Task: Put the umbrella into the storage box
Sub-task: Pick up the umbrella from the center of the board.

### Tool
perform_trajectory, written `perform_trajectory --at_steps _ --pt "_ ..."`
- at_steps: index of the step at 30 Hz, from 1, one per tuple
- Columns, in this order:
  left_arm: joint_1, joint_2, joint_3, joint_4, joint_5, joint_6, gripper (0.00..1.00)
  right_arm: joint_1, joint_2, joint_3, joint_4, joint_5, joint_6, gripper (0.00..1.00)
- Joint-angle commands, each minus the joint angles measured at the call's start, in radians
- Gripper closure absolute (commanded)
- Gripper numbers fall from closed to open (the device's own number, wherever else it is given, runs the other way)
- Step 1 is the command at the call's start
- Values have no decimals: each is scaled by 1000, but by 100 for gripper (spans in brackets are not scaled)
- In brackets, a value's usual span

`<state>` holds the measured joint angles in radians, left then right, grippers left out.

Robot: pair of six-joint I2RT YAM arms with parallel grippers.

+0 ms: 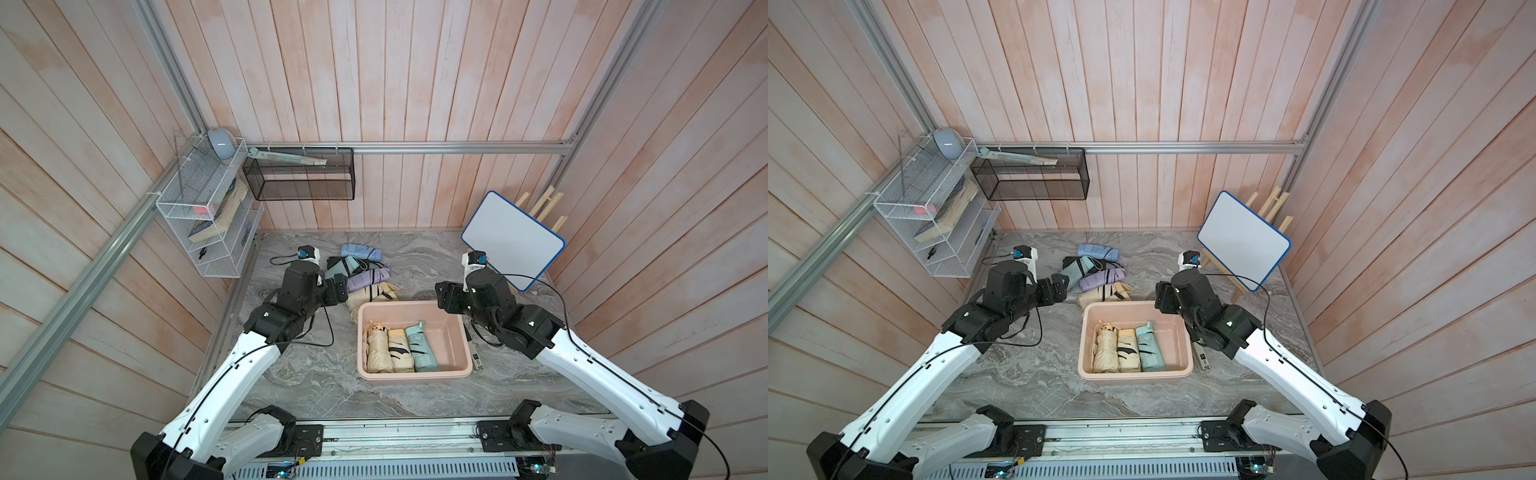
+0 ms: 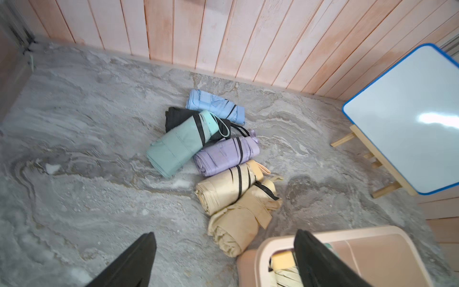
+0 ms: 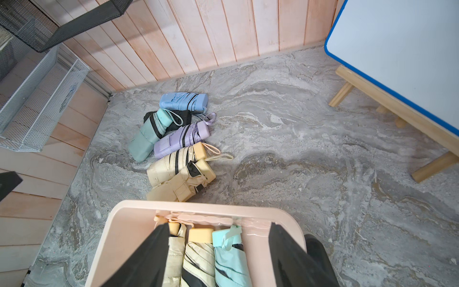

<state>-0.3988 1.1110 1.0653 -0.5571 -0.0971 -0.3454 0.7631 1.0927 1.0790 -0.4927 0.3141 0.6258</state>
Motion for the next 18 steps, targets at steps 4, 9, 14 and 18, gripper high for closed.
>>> perform_trajectory --at_steps 4,9,14,18 --pt "36 159 92 -53 2 393 7 -31 45 59 29 -9 -48 31" --pt "79 287 141 -35 23 478 7 -59 41 78 -12 6 -60 31" --pt "100 447 212 -62 -23 565 7 -126 4 38 0 16 -70 30" --pt "115 550 244 -53 -36 624 7 -181 3 34 25 10 -101 29"
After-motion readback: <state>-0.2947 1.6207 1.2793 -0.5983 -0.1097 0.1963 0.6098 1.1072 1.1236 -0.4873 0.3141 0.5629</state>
